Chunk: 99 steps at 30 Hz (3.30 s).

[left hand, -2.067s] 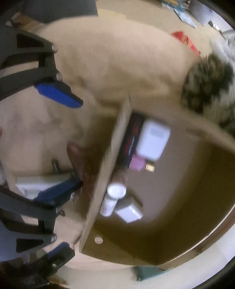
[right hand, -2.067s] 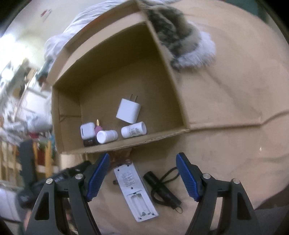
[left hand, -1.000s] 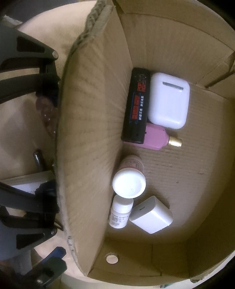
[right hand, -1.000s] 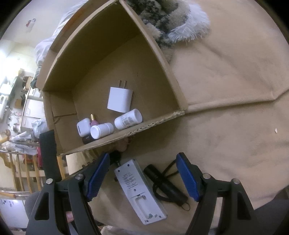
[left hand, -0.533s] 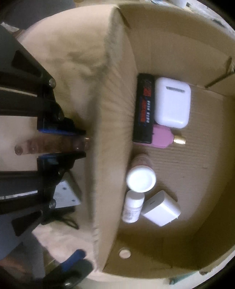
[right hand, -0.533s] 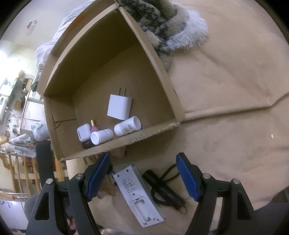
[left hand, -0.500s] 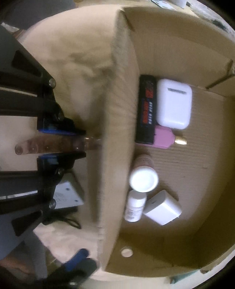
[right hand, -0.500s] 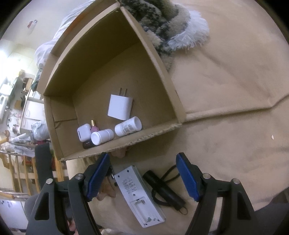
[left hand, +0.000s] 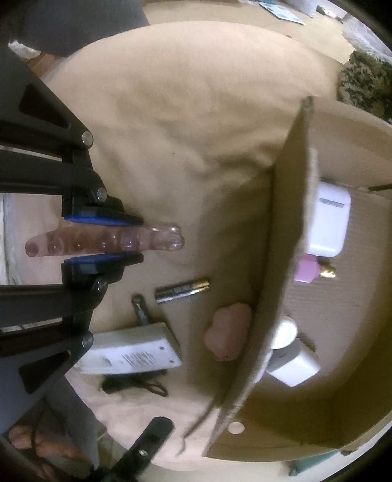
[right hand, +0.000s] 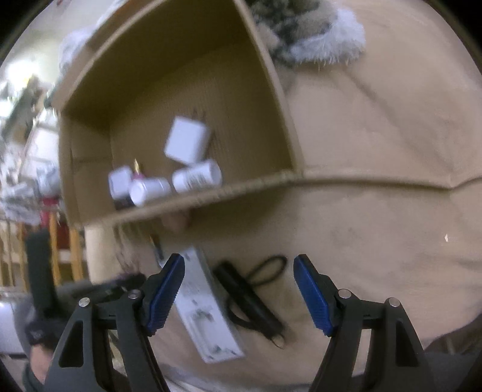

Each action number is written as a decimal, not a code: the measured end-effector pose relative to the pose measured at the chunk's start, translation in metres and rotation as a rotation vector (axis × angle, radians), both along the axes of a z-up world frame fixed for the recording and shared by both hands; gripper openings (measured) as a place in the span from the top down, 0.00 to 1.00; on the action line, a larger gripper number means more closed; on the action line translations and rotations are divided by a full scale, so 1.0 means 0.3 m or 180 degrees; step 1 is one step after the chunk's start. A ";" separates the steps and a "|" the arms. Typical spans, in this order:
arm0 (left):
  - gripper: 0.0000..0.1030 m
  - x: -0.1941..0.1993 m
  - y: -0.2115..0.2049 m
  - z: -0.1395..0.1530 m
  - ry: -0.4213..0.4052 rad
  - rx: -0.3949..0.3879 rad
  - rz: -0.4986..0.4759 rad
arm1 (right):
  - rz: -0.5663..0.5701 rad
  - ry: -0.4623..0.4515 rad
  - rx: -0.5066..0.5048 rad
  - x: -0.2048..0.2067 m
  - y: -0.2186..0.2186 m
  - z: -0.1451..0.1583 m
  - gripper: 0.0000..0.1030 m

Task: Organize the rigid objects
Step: 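Grasp the pink translucent stick with left tool while right tool grasps black flashlight, then lower pink stick into box with left tool while right tool releases flashlight inside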

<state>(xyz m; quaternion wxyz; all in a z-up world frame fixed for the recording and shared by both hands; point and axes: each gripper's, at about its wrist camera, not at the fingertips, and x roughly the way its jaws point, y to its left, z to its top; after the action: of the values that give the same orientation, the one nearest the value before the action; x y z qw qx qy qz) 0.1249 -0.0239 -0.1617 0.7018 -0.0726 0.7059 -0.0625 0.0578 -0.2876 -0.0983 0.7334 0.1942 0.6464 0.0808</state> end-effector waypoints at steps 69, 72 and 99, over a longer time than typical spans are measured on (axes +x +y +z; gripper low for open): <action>0.86 0.192 -0.148 0.382 -0.1420 0.0259 -0.0120 | 0.0168 -0.1229 -0.0015 0.330 0.121 0.241 0.78; 0.86 0.205 -0.155 0.340 -0.1351 0.0241 -0.0115 | 0.0225 -0.1132 -0.0013 0.343 0.138 0.205 0.78; 0.60 0.201 -0.202 0.296 -0.1406 0.0419 -0.0230 | 0.0125 -0.0836 -0.0091 0.413 0.135 0.109 0.52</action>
<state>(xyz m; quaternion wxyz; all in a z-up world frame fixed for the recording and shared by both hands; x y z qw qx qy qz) 0.1853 -0.0845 -0.0729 0.8398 0.0141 0.5398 -0.0557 0.1817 -0.2472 -0.0657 0.8127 0.1588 0.5496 0.1107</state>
